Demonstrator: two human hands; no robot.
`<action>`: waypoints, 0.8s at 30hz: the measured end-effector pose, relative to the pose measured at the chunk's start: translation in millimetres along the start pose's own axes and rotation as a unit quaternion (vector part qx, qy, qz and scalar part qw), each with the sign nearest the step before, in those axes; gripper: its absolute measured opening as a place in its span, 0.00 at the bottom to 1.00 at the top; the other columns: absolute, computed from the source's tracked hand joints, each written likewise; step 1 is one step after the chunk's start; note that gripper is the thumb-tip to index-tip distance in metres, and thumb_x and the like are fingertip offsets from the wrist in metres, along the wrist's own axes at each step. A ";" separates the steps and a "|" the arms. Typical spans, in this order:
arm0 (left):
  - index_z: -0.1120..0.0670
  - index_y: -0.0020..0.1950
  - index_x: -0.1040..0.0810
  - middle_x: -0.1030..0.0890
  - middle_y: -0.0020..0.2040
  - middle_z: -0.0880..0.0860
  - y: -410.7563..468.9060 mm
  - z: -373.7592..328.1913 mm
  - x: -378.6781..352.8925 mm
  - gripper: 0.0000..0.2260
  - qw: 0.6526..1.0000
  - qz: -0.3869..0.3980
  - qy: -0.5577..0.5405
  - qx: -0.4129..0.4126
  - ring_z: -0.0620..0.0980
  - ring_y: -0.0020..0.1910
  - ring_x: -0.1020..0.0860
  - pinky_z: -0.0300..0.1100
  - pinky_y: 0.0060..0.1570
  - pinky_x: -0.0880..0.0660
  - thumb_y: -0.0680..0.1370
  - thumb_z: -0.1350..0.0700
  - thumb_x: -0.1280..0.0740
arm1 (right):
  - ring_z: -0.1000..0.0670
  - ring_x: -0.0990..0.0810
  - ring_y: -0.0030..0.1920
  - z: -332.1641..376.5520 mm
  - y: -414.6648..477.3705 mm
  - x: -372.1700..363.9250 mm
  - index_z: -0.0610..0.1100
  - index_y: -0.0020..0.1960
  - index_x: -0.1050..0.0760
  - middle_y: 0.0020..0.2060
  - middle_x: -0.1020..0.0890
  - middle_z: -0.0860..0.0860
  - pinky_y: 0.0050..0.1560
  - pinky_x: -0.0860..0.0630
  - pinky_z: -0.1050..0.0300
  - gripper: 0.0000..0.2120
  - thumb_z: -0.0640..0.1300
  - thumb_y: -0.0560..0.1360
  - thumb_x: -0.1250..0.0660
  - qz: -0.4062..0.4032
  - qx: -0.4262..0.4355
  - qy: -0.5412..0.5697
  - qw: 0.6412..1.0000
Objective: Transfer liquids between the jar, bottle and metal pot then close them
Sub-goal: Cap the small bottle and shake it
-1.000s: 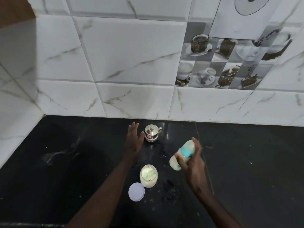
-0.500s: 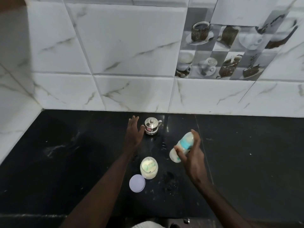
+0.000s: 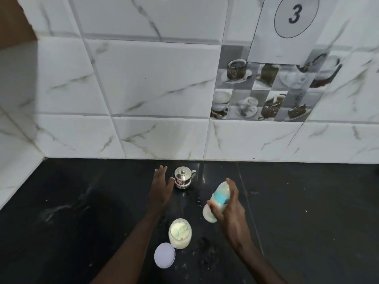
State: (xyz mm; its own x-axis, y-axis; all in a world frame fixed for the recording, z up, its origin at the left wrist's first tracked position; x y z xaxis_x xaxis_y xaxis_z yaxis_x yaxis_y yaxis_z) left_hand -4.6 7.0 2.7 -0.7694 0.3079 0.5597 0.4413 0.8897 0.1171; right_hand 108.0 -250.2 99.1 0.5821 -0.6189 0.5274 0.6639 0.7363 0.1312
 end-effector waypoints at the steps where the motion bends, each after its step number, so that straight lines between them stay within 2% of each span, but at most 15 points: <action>1: 0.57 0.79 0.33 0.37 0.81 0.56 0.5 -2.4 0.5 0.24 1.000 0.001 0.001 -0.002 0.53 0.83 0.45 0.49 0.80 0.43 0.83 0.56 0.35 | 0.51 0.20 0.59 2.0 -0.3 0.8 0.66 0.78 0.48 0.64 0.21 0.51 0.63 0.22 0.48 0.38 0.58 0.76 0.28 0.010 0.004 -0.005 1.000; 3: 0.58 0.79 0.33 0.36 0.81 0.56 -0.5 -4.2 4.3 0.24 1.000 0.000 0.009 -0.005 0.54 0.83 0.44 0.49 0.79 0.43 0.83 0.56 0.35 | 0.53 0.20 0.59 6.7 -4.8 -1.1 0.66 0.78 0.49 0.65 0.21 0.52 0.63 0.22 0.49 0.38 0.61 0.76 0.29 0.065 0.030 -0.038 0.997; 4: 0.58 0.79 0.33 0.36 0.81 0.57 -0.2 -4.5 5.5 0.24 1.000 -0.001 0.009 -0.007 0.54 0.83 0.44 0.49 0.79 0.43 0.83 0.56 0.35 | 0.53 0.20 0.59 5.5 -5.9 -1.2 0.66 0.78 0.49 0.65 0.21 0.52 0.62 0.22 0.50 0.38 0.61 0.76 0.29 0.063 0.034 -0.047 0.996; 7: 0.59 0.78 0.32 0.35 0.81 0.57 0.4 -4.9 8.3 0.24 1.000 -0.010 0.002 -0.006 0.55 0.82 0.44 0.50 0.79 0.42 0.83 0.57 0.34 | 0.51 0.18 0.56 -1.5 -1.2 0.3 0.65 0.77 0.47 0.63 0.21 0.51 0.60 0.20 0.49 0.38 0.57 0.76 0.28 -0.010 -0.001 0.000 1.000; 11: 0.58 0.79 0.32 0.36 0.81 0.58 -3.9 -4.9 10.6 0.24 1.000 -0.004 0.008 -0.014 0.55 0.82 0.44 0.50 0.79 0.42 0.83 0.56 0.35 | 0.55 0.19 0.55 0.5 -18.2 -4.9 0.67 0.78 0.49 0.64 0.21 0.51 0.59 0.20 0.52 0.39 0.60 0.76 0.28 0.074 0.016 -0.031 0.997; 14: 0.58 0.79 0.33 0.36 0.81 0.57 -5.9 -5.4 10.2 0.24 1.000 -0.012 0.009 -0.010 0.55 0.82 0.43 0.51 0.79 0.41 0.83 0.56 0.35 | 0.50 0.17 0.54 -6.3 -12.4 -1.1 0.66 0.77 0.47 0.61 0.20 0.49 0.57 0.19 0.46 0.39 0.56 0.76 0.27 -0.013 -0.010 0.012 1.000; 16: 0.58 0.79 0.33 0.36 0.81 0.57 -10.1 -4.8 10.6 0.24 1.000 -0.010 0.007 -0.005 0.55 0.82 0.44 0.50 0.79 0.42 0.83 0.56 0.35 | 0.49 0.18 0.57 -5.1 -13.4 -1.5 0.64 0.78 0.47 0.63 0.21 0.49 0.59 0.20 0.44 0.39 0.57 0.76 0.27 0.010 -0.012 0.009 1.000; 18: 0.58 0.79 0.33 0.36 0.81 0.57 -13.2 -5.6 11.1 0.24 1.000 -0.005 0.005 -0.008 0.55 0.82 0.44 0.50 0.79 0.42 0.83 0.56 0.35 | 0.51 0.19 0.58 -4.4 -25.1 -3.3 0.64 0.78 0.47 0.65 0.22 0.51 0.63 0.21 0.45 0.39 0.59 0.76 0.28 0.056 0.016 -0.026 0.998; 21: 0.58 0.79 0.32 0.35 0.80 0.58 -15.4 -7.7 11.9 0.24 1.000 -0.009 0.001 -0.005 0.56 0.82 0.43 0.52 0.80 0.41 0.82 0.56 0.34 | 0.49 0.20 0.58 -8.4 -17.9 3.2 0.59 0.79 0.45 0.66 0.23 0.50 0.60 0.23 0.51 0.39 0.53 0.76 0.26 -0.028 -0.005 0.001 1.000; 22: 0.59 0.78 0.32 0.35 0.80 0.59 -17.9 -6.9 13.0 0.24 1.000 -0.010 0.004 -0.001 0.57 0.82 0.42 0.52 0.79 0.41 0.82 0.57 0.34 | 0.49 0.20 0.58 -10.1 -15.5 3.5 0.58 0.79 0.45 0.66 0.23 0.49 0.59 0.23 0.52 0.39 0.52 0.76 0.26 -0.034 -0.013 0.011 0.999; 24: 0.59 0.78 0.32 0.34 0.80 0.59 -21.0 -6.2 14.2 0.24 1.000 -0.004 0.013 -0.004 0.57 0.82 0.41 0.53 0.79 0.40 0.82 0.57 0.34 | 0.48 0.20 0.57 -5.5 -21.1 1.2 0.59 0.79 0.46 0.64 0.23 0.49 0.59 0.24 0.52 0.39 0.56 0.76 0.27 0.037 0.008 -0.012 0.999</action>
State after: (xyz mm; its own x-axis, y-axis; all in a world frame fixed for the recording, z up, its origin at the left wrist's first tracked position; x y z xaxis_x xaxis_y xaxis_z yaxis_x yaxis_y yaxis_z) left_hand -21.9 -9.4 13.2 -0.7600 0.2923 0.5804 0.4393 0.8893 0.1274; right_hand 97.3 -268.0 92.3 0.6178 -0.5564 0.5557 0.6121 0.7839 0.1044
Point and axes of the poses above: each hand's wrist, its own y-axis towards the middle knuckle, its own x-axis out of the back of the hand, z = x × y, the point moved 1 cm from there along y, towards the middle knuckle
